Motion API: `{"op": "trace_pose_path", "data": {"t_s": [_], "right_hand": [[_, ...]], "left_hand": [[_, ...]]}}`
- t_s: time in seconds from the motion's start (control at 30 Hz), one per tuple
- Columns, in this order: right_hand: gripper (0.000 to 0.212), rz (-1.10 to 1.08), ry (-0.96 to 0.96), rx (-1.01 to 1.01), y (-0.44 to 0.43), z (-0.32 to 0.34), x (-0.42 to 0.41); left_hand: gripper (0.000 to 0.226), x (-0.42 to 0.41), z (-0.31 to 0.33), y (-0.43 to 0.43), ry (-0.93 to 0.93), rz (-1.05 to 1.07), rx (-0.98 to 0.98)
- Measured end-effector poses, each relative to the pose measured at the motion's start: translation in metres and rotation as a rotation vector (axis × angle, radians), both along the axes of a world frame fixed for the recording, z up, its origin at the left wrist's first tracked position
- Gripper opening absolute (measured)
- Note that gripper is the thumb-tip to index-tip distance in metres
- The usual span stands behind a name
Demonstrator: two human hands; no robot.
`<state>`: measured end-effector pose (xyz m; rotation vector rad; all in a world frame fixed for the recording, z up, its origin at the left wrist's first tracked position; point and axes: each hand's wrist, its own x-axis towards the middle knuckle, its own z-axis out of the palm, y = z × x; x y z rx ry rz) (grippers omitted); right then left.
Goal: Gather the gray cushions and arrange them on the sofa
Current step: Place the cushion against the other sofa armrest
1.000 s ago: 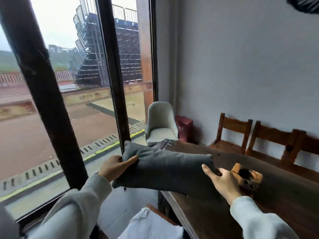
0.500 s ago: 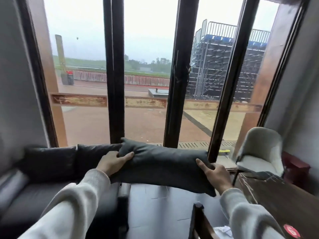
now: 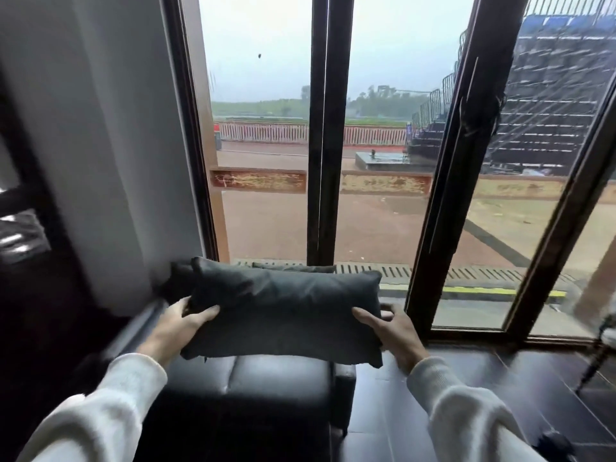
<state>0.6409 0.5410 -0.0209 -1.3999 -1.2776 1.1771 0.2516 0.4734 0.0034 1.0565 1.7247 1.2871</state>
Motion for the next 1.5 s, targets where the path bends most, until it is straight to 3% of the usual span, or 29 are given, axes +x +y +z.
{"op": "trace_pose_path", "data": {"t_s": [0.17, 0.23, 0.5, 0.77, 0.8, 0.93, 1.03, 1.17, 1.23, 1.33, 1.5], "right_hand": [[0.099, 0.045, 0.176, -0.018, 0.07, -0.039, -0.058], [0.095, 0.029, 0.26, -0.038, 0.096, -0.059, -0.081], [0.077, -0.121, 0.525, -0.187, 0.18, -0.112, -0.149], [0.059, -0.297, 0.539, -0.294, 0.246, -0.157, -0.162], [0.055, -0.336, 0.545, -0.311, 0.254, -0.167, -0.163], [0.049, -0.526, 0.581, -0.421, 0.283, -0.215, -0.167], [0.048, -0.663, 0.652, -0.498, 0.305, -0.256, -0.174], [0.044, -0.875, 0.745, -0.598, 0.338, -0.312, -0.196], [0.045, -0.965, 0.778, -0.645, 0.353, -0.345, -0.209], [0.044, -1.107, 0.798, -0.697, 0.373, -0.4, -0.222], [0.042, -1.327, 0.847, -0.701, 0.394, -0.478, -0.222]], "left_hand": [[0.033, -0.057, -0.019, 0.068, -0.056, -0.013, -0.029], [0.035, -0.074, -0.022, 0.105, -0.058, -0.009, -0.033], [0.066, -0.107, -0.028, 0.27, -0.01, -0.024, -0.065], [0.015, -0.086, -0.071, 0.403, -0.057, -0.166, -0.163], [0.021, -0.082, -0.081, 0.425, -0.06, -0.173, -0.186], [0.089, -0.058, -0.135, 0.522, -0.028, -0.286, -0.29], [0.114, -0.033, -0.186, 0.589, 0.04, -0.422, -0.372], [0.11, 0.003, -0.267, 0.669, 0.16, -0.603, -0.429], [0.097, 0.015, -0.313, 0.703, 0.2, -0.66, -0.477], [0.068, 0.033, -0.386, 0.744, 0.183, -0.773, -0.539], [0.062, 0.066, -0.491, 0.771, 0.094, -0.856, -0.691]]}}
